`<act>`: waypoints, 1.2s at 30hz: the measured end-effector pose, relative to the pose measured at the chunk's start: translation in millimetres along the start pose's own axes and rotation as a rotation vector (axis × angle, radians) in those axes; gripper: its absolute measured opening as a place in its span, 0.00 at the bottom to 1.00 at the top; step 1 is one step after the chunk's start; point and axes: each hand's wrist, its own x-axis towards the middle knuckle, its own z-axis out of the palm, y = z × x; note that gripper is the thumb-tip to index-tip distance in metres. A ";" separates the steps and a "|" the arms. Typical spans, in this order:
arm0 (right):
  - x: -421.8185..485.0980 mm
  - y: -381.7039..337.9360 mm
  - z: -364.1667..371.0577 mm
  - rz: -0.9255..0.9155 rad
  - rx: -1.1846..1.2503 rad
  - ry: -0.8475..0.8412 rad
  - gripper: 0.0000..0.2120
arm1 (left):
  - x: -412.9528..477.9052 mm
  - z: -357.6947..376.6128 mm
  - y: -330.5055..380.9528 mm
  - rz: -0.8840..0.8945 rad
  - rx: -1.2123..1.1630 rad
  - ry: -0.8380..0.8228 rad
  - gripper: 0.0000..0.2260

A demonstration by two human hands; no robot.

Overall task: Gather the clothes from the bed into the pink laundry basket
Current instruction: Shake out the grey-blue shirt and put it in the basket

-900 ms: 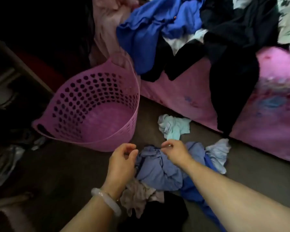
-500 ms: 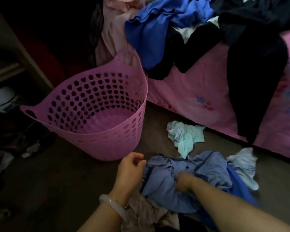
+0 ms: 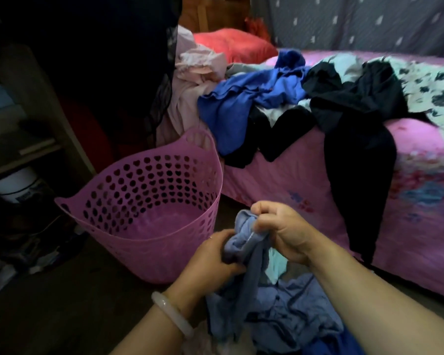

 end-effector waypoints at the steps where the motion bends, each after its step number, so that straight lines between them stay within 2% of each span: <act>1: -3.2 -12.1 -0.3 -0.041 0.033 -0.024 0.09 | -0.1 1.1 0.2 0.013 0.011 -0.003 0.20; 4: -9.6 -36.3 -11.8 -0.130 0.036 -0.040 0.15 | 0.1 -10.0 5.8 -0.012 0.078 0.065 0.10; 6: -14.8 -45.0 -21.3 -0.171 -0.132 -0.021 0.17 | -1.4 -24.8 11.7 -0.047 0.022 0.111 0.06; 9: -21.1 -47.3 -24.1 -0.190 -0.254 -0.021 0.20 | -10.2 -37.1 23.0 -0.042 -0.141 0.058 0.08; 10: -21.4 -47.0 -20.1 -0.189 -0.240 -0.048 0.21 | -12.3 -35.5 27.9 0.004 -0.125 0.041 0.12; 12: -19.9 -48.2 -8.7 -0.192 -0.097 -0.094 0.23 | -11.6 -21.2 36.5 0.118 -0.149 -0.024 0.27; 14: -18.3 -56.1 1.4 -0.185 0.199 -0.123 0.24 | -7.0 -1.8 39.7 0.168 -0.272 -0.108 0.33; 16: -18.4 -66.3 3.8 -0.216 0.409 -0.078 0.23 | -1.6 13.2 28.1 0.140 -0.250 -0.110 0.29; 18: -20.2 -74.1 -0.9 -0.268 0.402 0.016 0.23 | 0.8 13.9 14.4 0.065 -0.057 -0.066 0.20; 20: -23.5 -74.1 -11.6 -0.292 0.189 0.146 0.24 | 0.9 0.6 5.2 -0.014 0.073 0.014 0.13; 23: -27.7 -62.6 -36.6 -0.330 -0.311 0.265 0.24 | -2.2 -30.9 5.2 -0.009 -0.064 0.075 0.15; 26: -27.4 -46.8 -59.3 -0.233 -0.843 0.179 0.32 | -6.6 -56.2 15.5 0.016 -0.147 0.078 0.11; 28: -24.2 -37.8 -64.0 -0.140 -1.037 0.110 0.35 | -5.6 -65.6 22.0 0.055 -0.117 0.164 0.09; 29: -22.4 -34.0 -64.3 -0.144 -1.078 0.131 0.33 | -5.0 -68.5 25.4 0.079 -0.088 0.219 0.08; 31: -15.6 -27.1 -63.7 -0.236 -0.981 0.257 0.18 | -5.1 -72.2 29.0 0.115 -0.067 0.251 0.06; 32: -13.3 -26.1 -61.6 -0.251 -0.830 0.314 0.08 | -5.8 -72.0 30.2 0.110 -0.058 0.211 0.06; 33: -12.0 -27.3 -59.1 -0.233 -0.680 0.340 0.03 | -6.9 -70.7 32.4 0.084 -0.036 0.152 0.08; 36: -11.5 -30.0 -54.3 -0.118 -0.454 0.322 0.10 | -7.3 -65.8 32.0 -0.039 0.029 0.114 0.18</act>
